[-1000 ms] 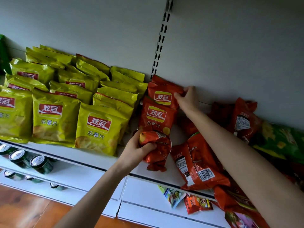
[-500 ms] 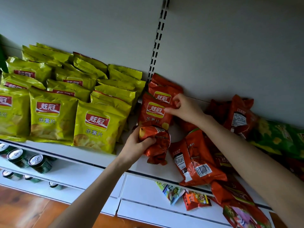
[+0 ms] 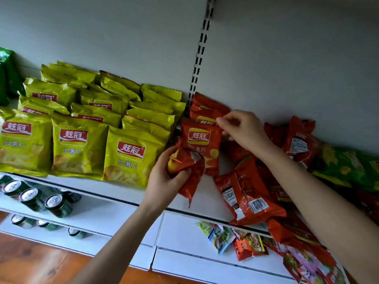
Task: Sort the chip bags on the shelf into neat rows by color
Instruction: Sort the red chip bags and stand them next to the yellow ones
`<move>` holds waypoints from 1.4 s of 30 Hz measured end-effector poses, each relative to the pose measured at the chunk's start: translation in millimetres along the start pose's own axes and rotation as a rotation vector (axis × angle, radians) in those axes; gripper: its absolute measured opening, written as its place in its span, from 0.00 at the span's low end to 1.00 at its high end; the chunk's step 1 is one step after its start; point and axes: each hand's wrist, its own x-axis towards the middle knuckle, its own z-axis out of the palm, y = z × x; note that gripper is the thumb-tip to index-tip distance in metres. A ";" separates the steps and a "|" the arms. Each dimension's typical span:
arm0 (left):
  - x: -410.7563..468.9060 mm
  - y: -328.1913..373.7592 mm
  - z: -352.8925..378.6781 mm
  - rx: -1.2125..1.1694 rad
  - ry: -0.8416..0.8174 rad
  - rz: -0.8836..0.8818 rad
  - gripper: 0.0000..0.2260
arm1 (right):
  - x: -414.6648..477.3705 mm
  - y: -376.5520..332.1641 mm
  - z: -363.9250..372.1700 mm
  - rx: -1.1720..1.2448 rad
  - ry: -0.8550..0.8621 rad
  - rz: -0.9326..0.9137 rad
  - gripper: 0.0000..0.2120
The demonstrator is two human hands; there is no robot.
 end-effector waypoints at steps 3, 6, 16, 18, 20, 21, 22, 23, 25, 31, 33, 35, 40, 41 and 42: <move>0.5 11.6 7.8 0.287 0.074 0.224 0.30 | -41.9 -45.1 -10.2 0.345 -0.316 0.142 0.23; -2.9 20.3 15.7 0.513 0.016 0.365 0.36 | -64.9 -56.7 -0.3 0.267 -0.317 0.017 0.11; -28.2 34.8 -14.8 -0.423 0.017 -0.063 0.32 | -78.8 -46.8 -26.0 0.908 -0.102 0.305 0.10; -29.2 35.8 -19.7 -0.541 -0.105 -0.155 0.21 | -84.6 -47.6 -23.7 0.973 -0.143 0.344 0.09; -30.0 35.4 -22.5 -0.635 -0.189 -0.222 0.16 | -88.1 -43.4 -21.5 1.023 -0.144 0.382 0.07; -31.3 35.2 -23.4 -0.663 -0.211 -0.242 0.15 | -88.7 -41.2 -22.5 1.056 -0.134 0.403 0.07; -32.2 33.9 -24.1 -0.683 -0.226 -0.264 0.15 | -89.3 -39.9 -24.2 1.079 -0.126 0.419 0.07; -33.3 33.1 -25.0 -0.686 -0.238 -0.277 0.15 | -89.9 -37.7 -25.8 1.072 -0.125 0.420 0.07; -34.2 30.8 -27.4 -0.644 -0.231 -0.281 0.15 | -91.6 -31.8 -27.8 0.944 -0.158 0.402 0.06; -27.0 35.8 -38.3 -0.180 -0.386 -0.123 0.14 | -91.1 -35.5 -38.5 0.337 -0.230 0.115 0.24; -22.5 42.9 -38.4 -0.058 -0.477 -0.069 0.15 | -92.1 -46.5 -31.4 0.166 -0.417 0.041 0.26; -17.0 50.0 -37.9 -0.001 -0.445 0.004 0.16 | -94.4 -48.3 -22.2 0.043 -0.506 -0.012 0.18; -19.0 44.0 -34.4 -0.233 0.018 0.006 0.19 | -95.1 -34.5 -15.0 0.443 -0.116 0.194 0.07; -21.4 40.5 -30.5 -0.271 0.023 -0.031 0.20 | -94.8 -32.2 -10.2 0.534 -0.069 0.258 0.08; -23.8 36.0 -25.3 -0.286 -0.020 -0.061 0.21 | -94.9 -30.4 -3.4 0.605 -0.071 0.310 0.08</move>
